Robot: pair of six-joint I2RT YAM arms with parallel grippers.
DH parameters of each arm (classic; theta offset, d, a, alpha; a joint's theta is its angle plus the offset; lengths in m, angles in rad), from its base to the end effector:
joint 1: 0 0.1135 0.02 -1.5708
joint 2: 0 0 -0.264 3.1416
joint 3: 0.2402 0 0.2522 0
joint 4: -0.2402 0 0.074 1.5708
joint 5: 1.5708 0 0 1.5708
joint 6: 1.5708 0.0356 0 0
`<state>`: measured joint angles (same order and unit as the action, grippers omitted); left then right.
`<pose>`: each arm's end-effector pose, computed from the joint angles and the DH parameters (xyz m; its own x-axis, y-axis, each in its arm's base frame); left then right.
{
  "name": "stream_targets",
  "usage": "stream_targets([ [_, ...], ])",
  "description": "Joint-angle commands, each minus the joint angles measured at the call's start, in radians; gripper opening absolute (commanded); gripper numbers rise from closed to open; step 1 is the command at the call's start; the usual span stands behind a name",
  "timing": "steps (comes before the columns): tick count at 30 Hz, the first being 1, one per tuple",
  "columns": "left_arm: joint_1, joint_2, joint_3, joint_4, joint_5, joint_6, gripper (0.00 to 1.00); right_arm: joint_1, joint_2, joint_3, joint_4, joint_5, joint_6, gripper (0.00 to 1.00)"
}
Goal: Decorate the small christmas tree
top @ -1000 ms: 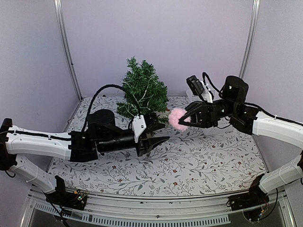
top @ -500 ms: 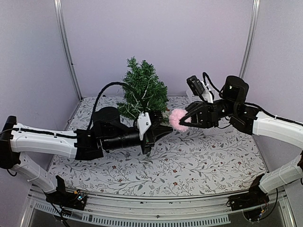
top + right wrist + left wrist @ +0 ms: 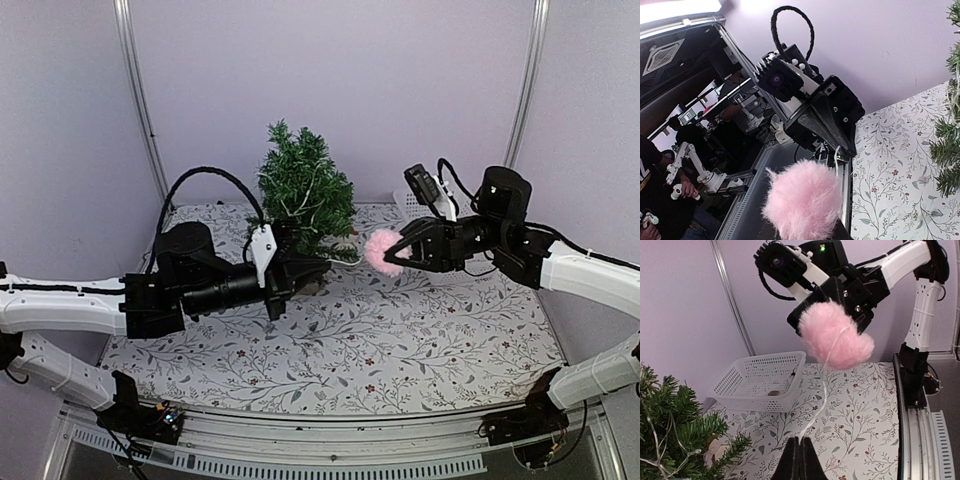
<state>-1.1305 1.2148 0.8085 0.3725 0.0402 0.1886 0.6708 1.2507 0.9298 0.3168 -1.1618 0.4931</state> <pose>0.1207 -0.2595 0.3155 0.1585 0.1031 -0.9820 0.9074 0.3769 0.1860 0.1963 0.1974 0.3434 -0.4601 -0.1248 -0.8791 -0.8493 -0.2268 0.4767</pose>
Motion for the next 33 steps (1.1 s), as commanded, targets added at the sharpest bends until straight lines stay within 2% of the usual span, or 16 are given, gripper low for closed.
stream_targets([
  [1, 0.023, -0.026, -0.016, -0.050, -0.021, -0.037, 0.00, -0.006, -0.017, -0.008, -0.054, 0.051, -0.056, 0.06],
  [6, 0.039, -0.030, -0.016, -0.057, -0.025, -0.058, 0.00, -0.007, -0.017, -0.027, -0.094, 0.093, -0.110, 0.06],
  [10, 0.058, -0.049, -0.034, -0.084, -0.037, -0.090, 0.00, -0.007, -0.007, -0.022, -0.216, 0.224, -0.193, 0.00],
  [13, 0.069, -0.055, -0.035, -0.142, -0.092, -0.112, 0.00, -0.007, 0.036, 0.020, -0.295, 0.311, -0.248, 0.00],
  [18, 0.079, -0.033, -0.012, -0.207, -0.116, -0.173, 0.00, -0.006, 0.119, 0.064, -0.254, 0.341, -0.245, 0.00],
  [26, 0.105, -0.040, -0.004, -0.268, -0.309, -0.337, 0.00, 0.009, 0.302, 0.228, -0.316, 0.441, -0.250, 0.00],
  [33, 0.140, -0.033, 0.008, -0.367, -0.447, -0.428, 0.00, 0.024, 0.386, 0.293, -0.356, 0.516, -0.240, 0.00],
])
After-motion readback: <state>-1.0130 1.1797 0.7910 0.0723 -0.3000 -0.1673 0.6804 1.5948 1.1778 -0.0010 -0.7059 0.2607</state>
